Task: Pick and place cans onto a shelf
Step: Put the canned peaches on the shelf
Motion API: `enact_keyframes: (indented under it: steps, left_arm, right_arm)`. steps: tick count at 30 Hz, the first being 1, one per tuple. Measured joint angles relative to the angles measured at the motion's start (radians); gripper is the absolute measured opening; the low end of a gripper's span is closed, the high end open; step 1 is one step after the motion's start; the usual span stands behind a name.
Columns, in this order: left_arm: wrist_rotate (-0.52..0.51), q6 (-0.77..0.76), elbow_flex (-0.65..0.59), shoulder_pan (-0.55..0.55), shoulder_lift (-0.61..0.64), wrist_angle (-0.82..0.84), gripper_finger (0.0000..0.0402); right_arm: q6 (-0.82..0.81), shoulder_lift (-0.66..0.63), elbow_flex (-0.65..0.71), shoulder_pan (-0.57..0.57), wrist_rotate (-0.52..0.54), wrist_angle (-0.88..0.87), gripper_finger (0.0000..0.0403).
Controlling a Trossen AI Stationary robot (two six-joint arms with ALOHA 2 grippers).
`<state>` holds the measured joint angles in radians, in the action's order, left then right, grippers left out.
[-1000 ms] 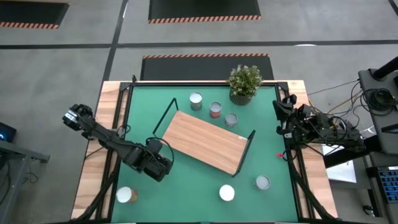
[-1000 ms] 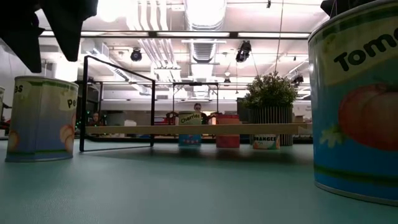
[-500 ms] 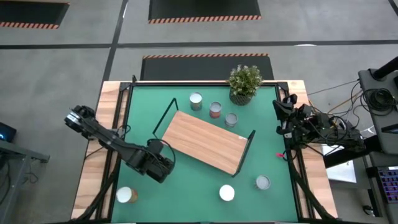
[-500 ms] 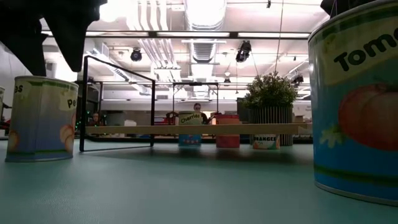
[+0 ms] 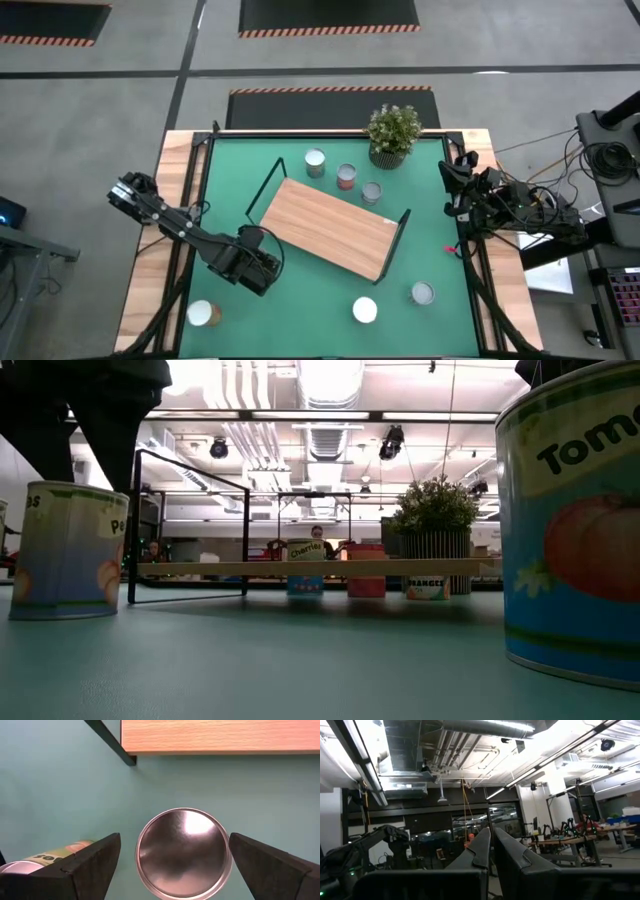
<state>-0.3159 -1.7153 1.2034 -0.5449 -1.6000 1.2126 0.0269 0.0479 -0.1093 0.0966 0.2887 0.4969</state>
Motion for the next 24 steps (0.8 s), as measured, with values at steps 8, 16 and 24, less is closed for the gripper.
enact_keyframes:
  steps: [8, 16, 24]
  left_arm:
    - [0.013, 0.004, 0.014, 0.0, 0.004, 0.003, 0.0357]
    - [0.028, -0.016, 0.018, -0.002, 0.008, -0.004, 0.0357]
    - [0.028, -0.03, 0.018, -0.006, 0.0, -0.02, 0.0357]
  right_arm:
    - [0.0, 0.0, 0.0, 0.0, 0.0, 0.0, 0.0013]
    - [0.004, 0.0, 0.0, 0.0, 0.0, 0.0, 0.0013]
    - [0.014, 0.0, 0.0, 0.0, 0.0, -0.003, 0.0013]
